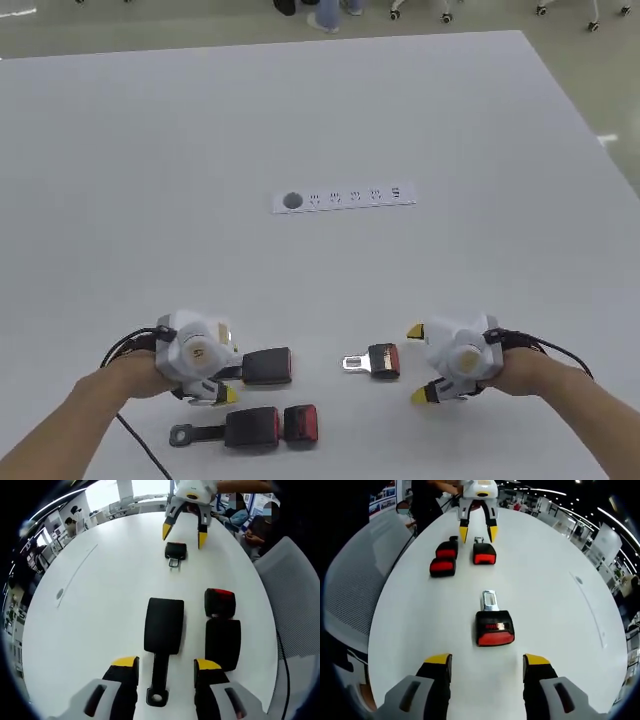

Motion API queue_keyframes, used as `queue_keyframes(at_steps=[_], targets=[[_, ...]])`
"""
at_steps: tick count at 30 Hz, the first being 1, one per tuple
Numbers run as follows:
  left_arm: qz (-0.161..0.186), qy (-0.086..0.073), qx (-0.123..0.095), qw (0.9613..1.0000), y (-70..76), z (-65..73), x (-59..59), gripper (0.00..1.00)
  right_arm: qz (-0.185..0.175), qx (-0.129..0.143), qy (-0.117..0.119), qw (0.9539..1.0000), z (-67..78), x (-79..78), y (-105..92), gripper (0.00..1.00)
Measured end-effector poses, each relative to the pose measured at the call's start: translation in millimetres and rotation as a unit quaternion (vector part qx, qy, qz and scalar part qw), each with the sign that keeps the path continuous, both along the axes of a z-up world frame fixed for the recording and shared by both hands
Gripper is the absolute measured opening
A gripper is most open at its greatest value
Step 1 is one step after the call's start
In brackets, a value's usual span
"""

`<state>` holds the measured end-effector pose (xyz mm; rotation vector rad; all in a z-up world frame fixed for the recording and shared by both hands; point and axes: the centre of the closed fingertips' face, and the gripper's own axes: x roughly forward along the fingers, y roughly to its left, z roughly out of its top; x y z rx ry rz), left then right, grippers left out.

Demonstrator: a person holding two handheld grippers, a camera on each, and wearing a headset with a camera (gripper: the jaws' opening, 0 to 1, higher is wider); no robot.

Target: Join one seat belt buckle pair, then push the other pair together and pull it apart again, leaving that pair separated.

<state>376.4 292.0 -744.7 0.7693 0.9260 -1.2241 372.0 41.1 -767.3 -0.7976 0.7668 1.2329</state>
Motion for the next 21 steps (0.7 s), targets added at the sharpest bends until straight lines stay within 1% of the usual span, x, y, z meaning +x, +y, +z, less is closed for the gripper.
queue_keyframes(at_steps=[3,4,5,6,8,9,10,12,13,14,15,16,17,18,19,20,21], targets=[[0.021,0.001,-0.014,0.9997,8.6,0.8,-1.8,0.47,-0.007,0.005,0.000,1.0000,0.9,-4.0,-2.6,0.57],[0.026,0.000,-0.020,0.9995,10.4,1.7,-2.1,0.48,-0.008,0.007,0.000,0.9999,0.6,-5.5,-3.7,0.57],[0.033,-0.003,-0.031,0.9990,12.5,3.4,-3.7,0.48,-0.011,0.008,0.000,0.9999,0.5,-6.3,-4.5,0.58],[0.037,-0.003,-0.034,0.9987,14.4,4.0,-5.9,0.49,-0.016,0.011,-0.001,0.9998,1.9,-8.5,-5.5,0.58],[0.048,-0.007,-0.044,0.9978,22.7,3.7,-6.3,0.49,-0.024,0.019,-0.002,0.9995,3.3,-10.9,-6.7,0.59],[0.059,-0.009,-0.053,0.9968,23.2,4.3,-9.4,0.50,-0.027,0.022,-0.002,0.9994,3.6,-12.3,-6.9,0.59],[0.075,-0.010,-0.066,0.9949,23.1,5.8,-10.4,0.51,-0.032,0.025,-0.002,0.9992,3.4,-13.9,-7.4,0.60],[0.096,-0.014,-0.089,0.9913,24.7,9.9,-13.3,0.51,-0.041,0.033,-0.003,0.9986,3.7,-15.6,-7.1,0.61],[0.109,-0.015,-0.104,0.9884,27.8,10.2,-14.6,0.52,-0.048,0.038,-0.003,0.9981,4.0,-17.1,-7.0,0.61],[0.113,-0.018,-0.113,0.9870,29.7,11.0,-15.9,0.53,-0.051,0.040,-0.003,0.9979,4.4,-17.7,-7.1,0.62],[0.122,-0.022,-0.122,0.9848,29.5,12.8,-15.7,0.53,-0.060,0.049,-0.002,0.9970,5.9,-20.2,-6.1,0.63],[0.135,-0.025,-0.136,0.9811,30.0,14.9,-17.0,0.54,-0.066,0.055,-0.002,0.9963,6.4,-21.2,-5.5,0.63],[0.147,-0.024,-0.145,0.9782,31.1,14.8,-18.7,0.55,-0.076,0.062,-0.001,0.9952,6.4,-22.3,-4.8,0.65],[0.168,-0.026,-0.160,0.9725,32.2,15.6,-19.8,0.56,-0.082,0.068,-0.001,0.9944,7.3,-24.0,-3.8,0.67],[0.173,-0.028,-0.164,0.9707,31.7,17.0,-20.3,0.58,-0.090,0.076,-0.004,0.9931,8.5,-25.9,-2.3,0.68],[0.181,-0.034,-0.176,0.9670,31.4,19.4,-23.3,0.60,-0.096,0.081,-0.006,0.9921,12.2,-29.7,0.9,0.69],[0.186,-0.040,-0.185,0.9642,32.5,21.2,-24.1,0.61,-0.106,0.089,-0.010,0.9904,15.7,-32.1,3.5,0.70]])
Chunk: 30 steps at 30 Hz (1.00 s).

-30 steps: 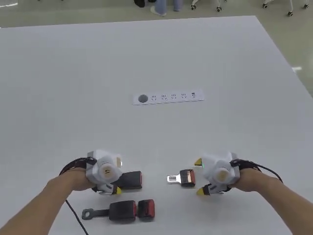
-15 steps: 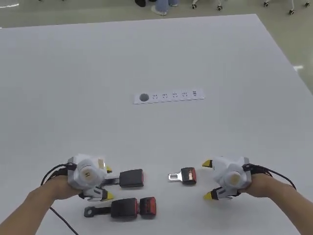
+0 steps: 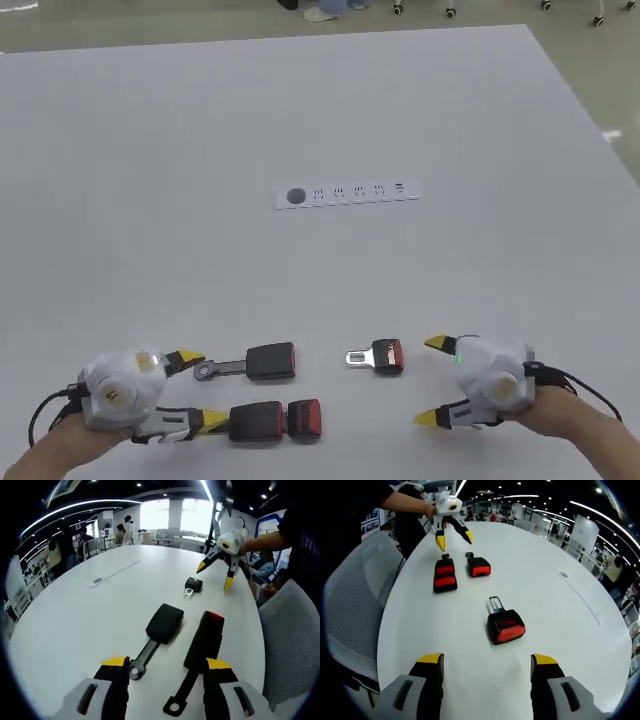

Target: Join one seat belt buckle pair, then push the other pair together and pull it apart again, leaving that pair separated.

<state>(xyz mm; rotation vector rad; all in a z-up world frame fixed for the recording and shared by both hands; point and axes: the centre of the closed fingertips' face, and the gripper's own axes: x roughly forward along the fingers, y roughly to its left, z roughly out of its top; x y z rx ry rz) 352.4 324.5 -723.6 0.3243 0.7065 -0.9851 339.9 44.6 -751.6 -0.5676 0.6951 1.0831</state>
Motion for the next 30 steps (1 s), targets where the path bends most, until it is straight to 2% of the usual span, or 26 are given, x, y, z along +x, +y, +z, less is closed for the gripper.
queue_keyframes(at_steps=[2,5,6,9,13,16,19,20,21,22,23,24,25,27,30], targets=[[0.012,-0.001,-0.013,0.9998,0.5,0.9,-8.0,0.65,-0.012,0.011,-0.007,0.9998,1.1,-0.7,1.7,0.71],[0.028,-0.016,-0.033,0.9989,-1.4,1.1,-19.2,0.73,-0.038,0.044,-0.005,0.9983,7.7,-5.2,11.3,0.77],[0.036,-0.014,-0.039,0.9985,-0.2,-1.4,-21.2,0.74,-0.044,0.052,-0.007,0.9977,9.3,-6.3,13.3,0.80],[0.070,-0.021,-0.070,0.9948,-0.8,-2.4,-24.4,0.81,-0.073,0.085,-0.010,0.9937,11.7,-10.1,19.5,0.89],[0.078,-0.040,-0.070,0.9937,-1.2,-9.9,-31.9,0.93,-0.087,0.103,-0.018,0.9907,10.4,-17.3,23.6,0.98],[0.100,-0.059,-0.085,0.9896,0.1,-9.7,-28.5,0.99,-0.095,0.111,-0.030,0.9889,7.8,-20.2,21.6,0.99],[0.111,-0.072,-0.098,0.9863,-0.1,-11.1,-28.2,1.00,-0.107,0.127,-0.044,0.9851,8.8,-22.0,23.2,0.99],[0.112,-0.075,-0.101,0.9857,0.3,-13.9,-28.7,1.00,-0.108,0.138,-0.062,0.9825,11.9,-21.5,25.3,0.99],[0.113,-0.078,-0.103,0.9852,-0.2,-15.2,-29.8,1.00,-0.108,0.146,-0.069,0.9810,12.2,-22.4,26.5,0.99],[0.116,-0.084,-0.106,0.9840,-0.7,-15.5,-30.0,1.00,-0.110,0.157,-0.076,0.9786,13.1,-24.5,28.6,0.99],[0.120,-0.100,-0.112,0.9813,-0.3,-14.3,-28.2,1.00,-0.110,0.164,-0.078,0.9772,12.0,-25.8,29.7,0.99],[0.124,-0.104,-0.121,0.9795,-0.8,-13.7,-28.4,1.00,-0.117,0.174,-0.079,0.9746,11.1,-26.5,29.9,0.99],[0.133,-0.102,-0.132,0.9770,-0.6,-13.9,-28.4,1.00,-0.127,0.180,-0.077,0.9723,10.8,-26.3,29.5,0.99],[0.145,-0.102,-0.138,0.9744,1.9,-15.3,-27.9,1.00,-0.140,0.197,-0.075,0.9674,9.5,-26.2,28.8,0.99],[0.147,-0.101,-0.141,0.9739,1.6,-15.3,-29.8,1.00,-0.149,0.208,-0.075,0.9636,8.4,-27.2,27.2,0.99]])
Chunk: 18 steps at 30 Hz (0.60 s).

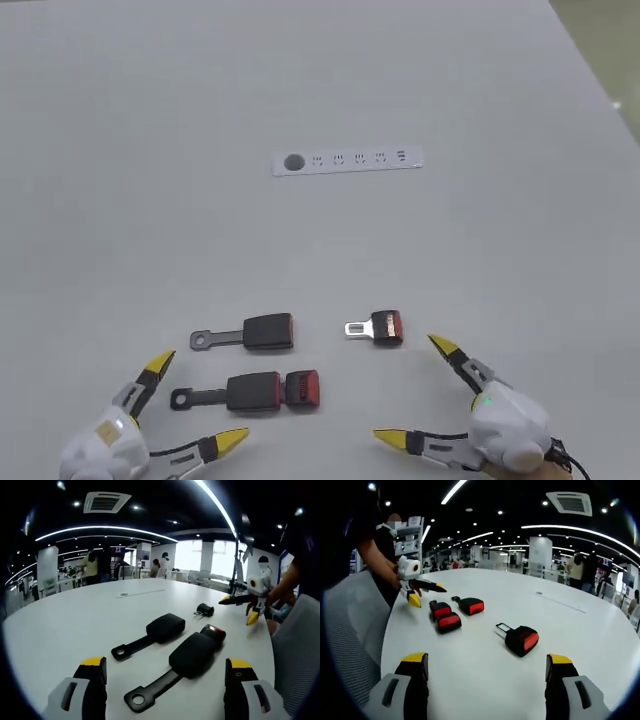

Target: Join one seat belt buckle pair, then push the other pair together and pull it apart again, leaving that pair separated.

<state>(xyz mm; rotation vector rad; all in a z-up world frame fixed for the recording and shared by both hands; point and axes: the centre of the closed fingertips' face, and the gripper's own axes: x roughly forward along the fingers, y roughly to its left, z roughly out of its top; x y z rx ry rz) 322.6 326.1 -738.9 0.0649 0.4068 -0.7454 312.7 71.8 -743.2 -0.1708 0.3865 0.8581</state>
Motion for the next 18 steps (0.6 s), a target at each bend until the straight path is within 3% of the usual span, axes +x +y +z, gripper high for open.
queue_keyframes(at_steps=[4,6,18], targets=[[0.002,0.000,-0.010,1.0000,0.6,2.4,-0.2,1.00,-0.006,-0.002,0.005,1.0000,-4.1,0.0,-3.8,0.99],[0.001,0.004,-0.001,1.0000,2.1,-0.3,-0.3,1.00,-0.008,-0.002,0.007,0.9999,-4.9,0.1,-4.8,0.99],[-0.005,0.006,-0.001,1.0000,2.5,0.7,0.5,1.00,-0.005,-0.005,0.009,0.9999,-1.7,3.5,-2.0,0.99]])
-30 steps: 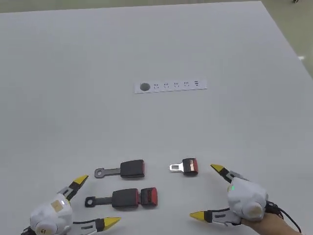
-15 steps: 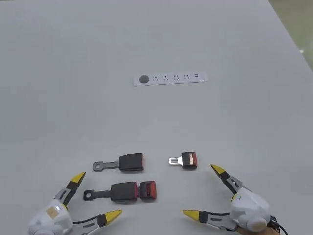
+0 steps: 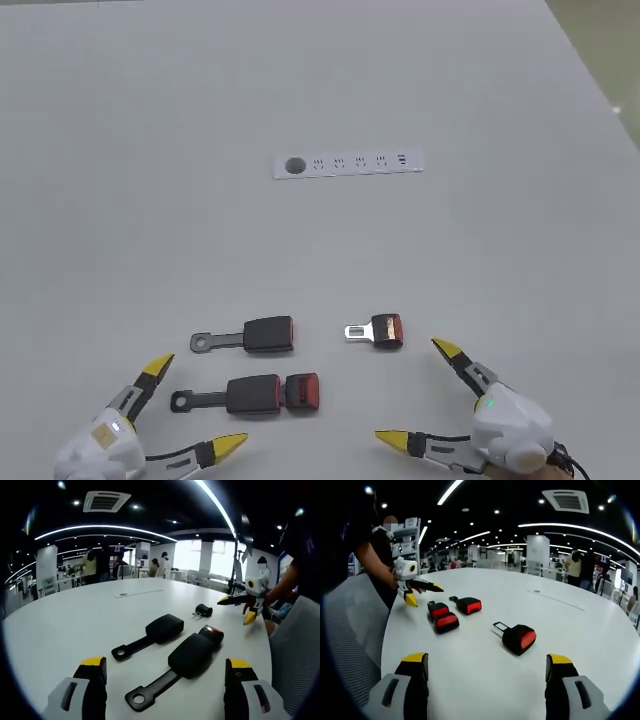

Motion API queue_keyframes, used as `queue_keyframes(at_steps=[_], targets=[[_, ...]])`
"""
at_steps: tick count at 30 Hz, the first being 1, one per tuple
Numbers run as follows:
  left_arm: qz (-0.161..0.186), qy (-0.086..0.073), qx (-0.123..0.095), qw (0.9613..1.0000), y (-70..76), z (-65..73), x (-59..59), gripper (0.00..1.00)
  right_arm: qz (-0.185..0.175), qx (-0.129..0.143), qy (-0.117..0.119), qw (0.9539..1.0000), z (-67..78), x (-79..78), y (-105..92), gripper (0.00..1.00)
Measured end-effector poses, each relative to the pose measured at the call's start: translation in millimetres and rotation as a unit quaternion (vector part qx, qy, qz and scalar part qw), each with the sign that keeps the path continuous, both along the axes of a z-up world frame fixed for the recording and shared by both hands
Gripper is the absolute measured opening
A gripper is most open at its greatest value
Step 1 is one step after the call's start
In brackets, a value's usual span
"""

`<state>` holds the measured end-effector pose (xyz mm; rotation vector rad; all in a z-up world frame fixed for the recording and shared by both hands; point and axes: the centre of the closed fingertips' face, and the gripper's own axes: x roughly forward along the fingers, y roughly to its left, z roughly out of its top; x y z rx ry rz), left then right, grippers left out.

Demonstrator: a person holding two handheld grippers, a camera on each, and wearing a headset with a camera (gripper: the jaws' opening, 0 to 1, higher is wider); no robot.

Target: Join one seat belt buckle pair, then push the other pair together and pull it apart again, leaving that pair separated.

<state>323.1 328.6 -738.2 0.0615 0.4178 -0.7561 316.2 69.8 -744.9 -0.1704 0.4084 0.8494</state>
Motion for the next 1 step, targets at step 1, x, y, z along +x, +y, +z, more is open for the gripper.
queue_keyframes(at_steps=[1], targets=[[0.000,0.002,0.000,1.0000,0.2,-0.2,0.4,1.00,0.000,0.000,0.002,1.0000,-0.1,0.1,-0.4,0.99]])
